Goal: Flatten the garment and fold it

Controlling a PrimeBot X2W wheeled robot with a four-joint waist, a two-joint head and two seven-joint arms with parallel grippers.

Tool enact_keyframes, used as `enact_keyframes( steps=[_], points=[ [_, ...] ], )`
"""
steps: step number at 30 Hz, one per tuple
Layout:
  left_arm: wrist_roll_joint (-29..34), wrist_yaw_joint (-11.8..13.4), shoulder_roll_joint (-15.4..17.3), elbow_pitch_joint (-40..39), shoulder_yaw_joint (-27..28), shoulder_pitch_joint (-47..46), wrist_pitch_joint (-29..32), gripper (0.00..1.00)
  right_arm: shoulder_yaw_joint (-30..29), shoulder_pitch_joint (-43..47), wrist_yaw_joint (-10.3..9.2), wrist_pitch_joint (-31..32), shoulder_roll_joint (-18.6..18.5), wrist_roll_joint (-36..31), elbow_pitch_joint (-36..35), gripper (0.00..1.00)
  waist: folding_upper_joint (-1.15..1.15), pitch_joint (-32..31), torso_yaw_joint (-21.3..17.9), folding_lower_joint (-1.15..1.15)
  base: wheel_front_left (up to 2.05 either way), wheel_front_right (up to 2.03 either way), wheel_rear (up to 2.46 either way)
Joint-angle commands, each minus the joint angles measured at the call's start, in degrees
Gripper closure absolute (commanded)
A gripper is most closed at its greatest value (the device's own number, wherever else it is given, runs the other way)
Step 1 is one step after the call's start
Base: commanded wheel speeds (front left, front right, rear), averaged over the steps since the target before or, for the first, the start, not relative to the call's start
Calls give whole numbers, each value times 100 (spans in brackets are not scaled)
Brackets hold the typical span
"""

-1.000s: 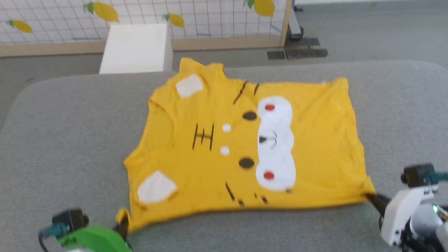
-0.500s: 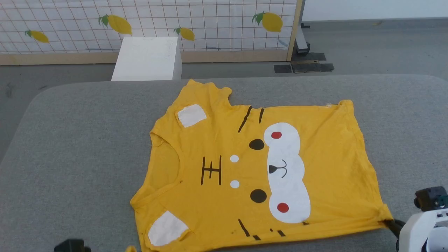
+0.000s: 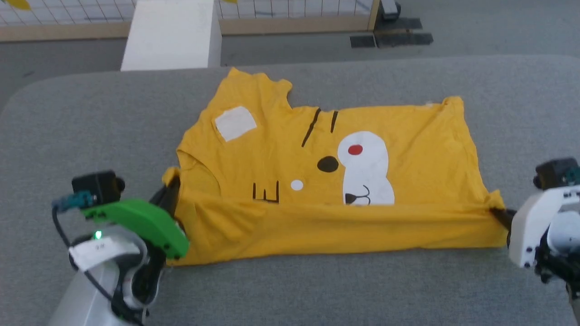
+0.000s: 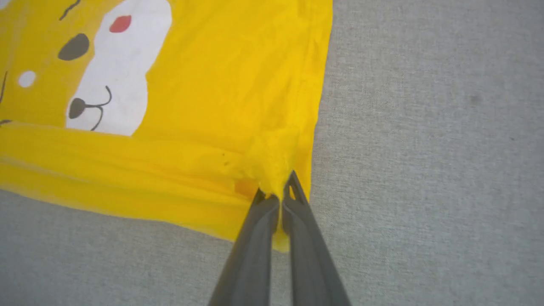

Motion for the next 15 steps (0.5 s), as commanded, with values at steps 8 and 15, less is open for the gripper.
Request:
enact_keyframes(
  steps=[8,15],
  points=[
    [331,-250,-107,951,-173,-1032,-325,100,-72,-816,-9,758,282,-583,102,100,0,929,-204,0,0,0,0],
    [405,-428,-220,1622,-311,-1354,-510,100,132,-1002,-9,1304,266,-941,393,100,0,1257,-144,0,0,0,0]
  ],
)
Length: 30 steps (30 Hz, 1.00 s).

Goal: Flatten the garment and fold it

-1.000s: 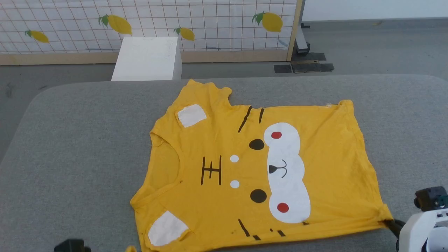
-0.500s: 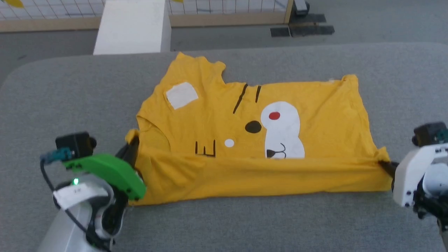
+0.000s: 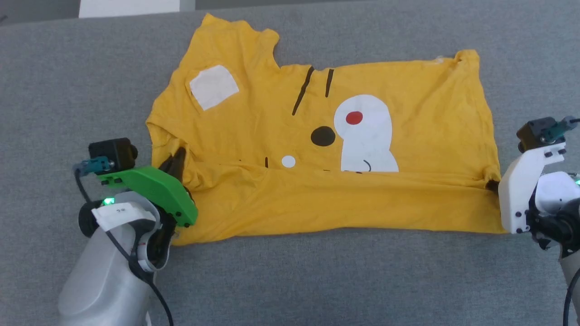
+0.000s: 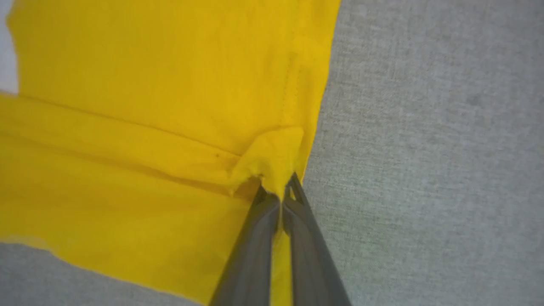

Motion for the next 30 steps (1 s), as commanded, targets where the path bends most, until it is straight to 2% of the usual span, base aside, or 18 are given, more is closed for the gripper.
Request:
enact_keyframes(
  steps=[1,5,6,7,8,9,10,15,19,26,27,30],
  points=[
    [44,-51,-28,100,-33,-111,-53,100,47,16,-10,99,50,-17,139,100,0,167,19,0,0,0,0],
    [59,-119,-67,399,-87,-147,-143,100,77,40,-10,155,80,6,190,100,0,108,56,0,0,0,0],
    [26,-130,-91,452,-62,-163,-181,100,69,56,-10,129,83,35,172,67,0,61,68,0,0,0,0],
    [-11,-133,-116,477,-32,-179,-213,84,52,71,-10,112,89,71,155,0,0,17,75,0,0,0,0],
    [-28,-133,-127,487,5,-197,-278,56,32,95,-10,107,99,123,135,0,0,-59,78,0,0,0,0],
    [-51,-117,-139,489,50,-200,-336,4,18,120,-10,109,104,165,115,0,0,-135,79,0,0,0,0],
    [-47,-100,-130,462,94,-203,-418,0,-29,147,-10,77,110,213,61,0,0,-225,83,0,0,0,0],
    [77,92,-28,225,203,39,-697,0,-443,396,-10,-131,205,378,-230,0,0,-739,122,0,0,0,0],
    [322,445,209,-50,77,579,-440,0,-843,806,-10,-134,321,394,-570,0,0,-1116,148,0,0,0,0],
    [289,1241,516,-964,-140,1538,965,0,-1421,1498,-10,98,566,253,-1318,0,0,-1283,130,0,0,0,0],
    [233,1389,573,-1206,-190,1670,1325,0,-1525,1610,-10,172,651,211,-1487,0,0,-1233,107,0,0,0,0],
    [204,1580,643,-1405,-249,1717,1737,0,-1627,1681,-10,244,762,151,-1695,0,0,-1108,56,0,0,0,0]
  ],
)
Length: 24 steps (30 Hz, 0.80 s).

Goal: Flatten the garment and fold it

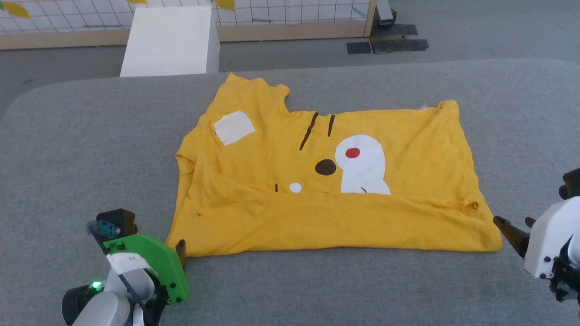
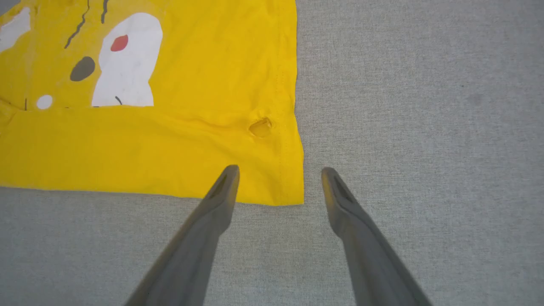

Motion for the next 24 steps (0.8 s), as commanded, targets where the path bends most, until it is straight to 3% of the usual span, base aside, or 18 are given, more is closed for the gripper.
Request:
enact_keyframes(
  steps=[1,11,12,13,14,19,24],
  points=[
    [-42,63,48,-36,0,3,54,0,-34,55,-8,38,59,-42,-74,0,0,125,-65,0,0,0,0],
    [-80,-29,-133,1068,-418,-509,716,0,-54,10,-8,69,174,-47,-234,0,0,462,-200,0,0,0,0],
    [-141,-39,-178,1168,-454,-476,810,8,-50,6,-8,56,167,-48,-226,0,0,469,-218,0,0,0,0],
    [-168,-56,-198,1213,-485,-454,860,40,-51,7,-8,48,159,-53,-223,0,0,474,-228,0,0,0,0],
    [-240,-87,-250,1230,-465,-424,841,100,-57,11,-8,38,144,-67,-224,0,0,478,-235,0,0,0,0],
    [-479,-165,-371,1007,-157,-262,405,100,-61,22,-8,13,43,-192,-267,0,0,431,-213,0,0,0,0],
    [-513,-109,-341,237,200,-46,-143,100,108,-40,-8,90,-113,-453,-181,0,0,383,-111,0,0,0,0]
  ],
)
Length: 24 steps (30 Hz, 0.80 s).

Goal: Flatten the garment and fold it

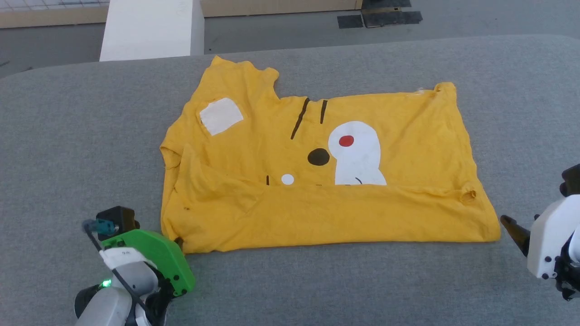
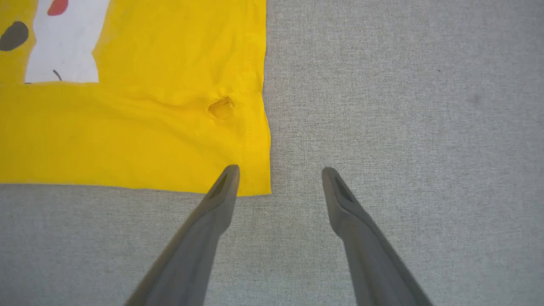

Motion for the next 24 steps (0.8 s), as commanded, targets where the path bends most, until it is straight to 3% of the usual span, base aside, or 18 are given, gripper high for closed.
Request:
enact_keyframes(
  steps=[1,12,20,21,22,23,24],
  points=[
    [2,41,-9,-139,30,119,-65,100,67,-61,-8,34,-19,-90,48,0,0,-8,55,0,0,0,0],
    [87,245,67,-853,9,395,-49,100,696,-566,-8,-228,-73,-697,1087,0,0,200,232,0,0,0,0],
    [88,255,39,-792,-40,336,-31,100,1229,-607,-8,-425,-100,-509,1754,0,0,328,307,0,0,0,0],
    [79,251,34,-781,-40,336,-33,100,1267,-619,-8,-411,-96,-406,1804,51,0,322,302,0,0,0,0],
    [72,248,31,-773,-38,339,-40,100,1262,-649,-8,-454,-86,-318,1807,80,0,310,292,0,0,0,0],
    [67,246,31,-759,-31,344,-50,100,1253,-694,-8,-526,-92,-248,1795,100,0,288,276,0,0,0,0],
    [61,242,32,-745,-24,347,-60,100,1249,-724,-8,-568,-109,-194,1788,100,0,261,262,0,0,0,0]
  ],
)
